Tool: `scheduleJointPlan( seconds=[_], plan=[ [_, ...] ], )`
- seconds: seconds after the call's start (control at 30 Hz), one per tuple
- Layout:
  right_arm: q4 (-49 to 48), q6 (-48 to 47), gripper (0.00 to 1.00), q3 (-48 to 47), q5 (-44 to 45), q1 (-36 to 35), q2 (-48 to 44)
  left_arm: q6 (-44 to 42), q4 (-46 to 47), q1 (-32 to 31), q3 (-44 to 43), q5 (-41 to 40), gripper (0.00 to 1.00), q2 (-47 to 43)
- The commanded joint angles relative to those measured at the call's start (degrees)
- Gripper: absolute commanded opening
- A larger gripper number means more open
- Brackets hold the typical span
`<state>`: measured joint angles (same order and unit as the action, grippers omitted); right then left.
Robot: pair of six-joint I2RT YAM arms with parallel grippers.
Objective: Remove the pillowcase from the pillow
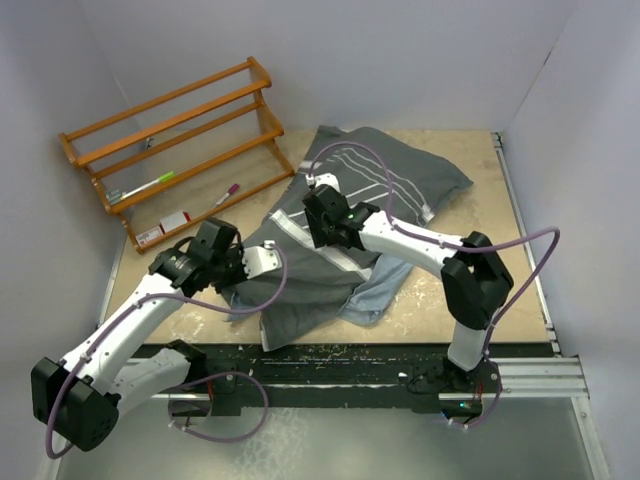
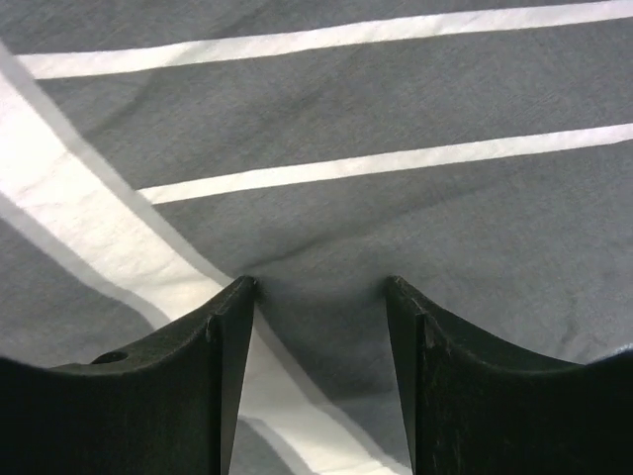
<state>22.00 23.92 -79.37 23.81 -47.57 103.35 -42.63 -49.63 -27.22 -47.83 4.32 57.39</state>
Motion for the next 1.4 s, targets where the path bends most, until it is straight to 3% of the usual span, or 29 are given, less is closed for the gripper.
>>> scheduleJointPlan(
  seconds=[0.0,0.1,0.23,0.33,0.37,0.43,0.5,0.6,0.8,0.97,1.07,1.2,1.27,1.37],
  plan=[
    [-1.5,-0.8,0.60,-1.7,-2.4,4.7,-4.9,-2.9,8.2,1.0,3.1,-10.8,0.00,-2.7],
    [-1.9,-0.1,0.69,-2.2,-4.0,10.0,-8.8,-8.3,20.7,6.4,5.8,-19.6,0.00,-2.1],
    [0.1,4.8,0.77,-3.3,-4.9,20.0,-10.2,-6.2,26.9,22.3,-1.4,-14.3,0.00,5.0],
    [3.1,9.2,0.78,-3.4,-4.1,26.3,-9.7,-2.8,22.8,27.3,-8.5,-8.5,0.00,9.6],
    [3.3,10.3,0.78,-2.7,-3.8,27.4,-9.9,-2.4,20.5,27.4,-9.4,-5.5,0.14,9.8],
    [2.9,12.1,0.78,-0.4,-3.6,29.0,-10.5,-1.9,14.4,26.3,-11.0,2.8,0.58,8.6],
    [1.1,13.3,0.78,2.7,-5.6,30.1,-11.4,-0.8,10.4,22.6,-12.1,8.5,0.76,7.5],
    [-0.9,11.4,0.76,6.2,-6.2,29.7,-12.2,-1.1,4.3,14.1,-12.5,12.2,0.82,6.4],
    [-7.5,5.4,0.77,13.6,-2.6,16.4,-19.2,-7.5,-2.0,7.6,-9.3,18.2,0.83,5.9],
    [-15.7,-0.8,0.77,21.1,-0.3,2.8,-25.8,-13.2,0.2,8.3,-0.3,12.0,0.81,2.0],
    [-24.9,-11.9,0.78,27.0,0.2,-8.0,-27.2,-13.8,2.1,19.9,-1.5,17.6,0.80,1.2],
    [-32.9,-30.8,0.82,26.1,-1.5,-20.5,-22.9,-12.0,-1.1,37.0,-11.2,26.7,0.80,10.0],
    [-32.5,-38.9,0.83,22.7,-2.8,-24.9,-17.6,-12.2,-3.1,41.6,-14.2,31.0,0.81,12.1],
    [-27.9,-48.3,0.84,13.8,-3.1,-29.9,-8.0,-11.7,-3.8,43.0,-15.3,32.4,0.81,11.8]
  ],
)
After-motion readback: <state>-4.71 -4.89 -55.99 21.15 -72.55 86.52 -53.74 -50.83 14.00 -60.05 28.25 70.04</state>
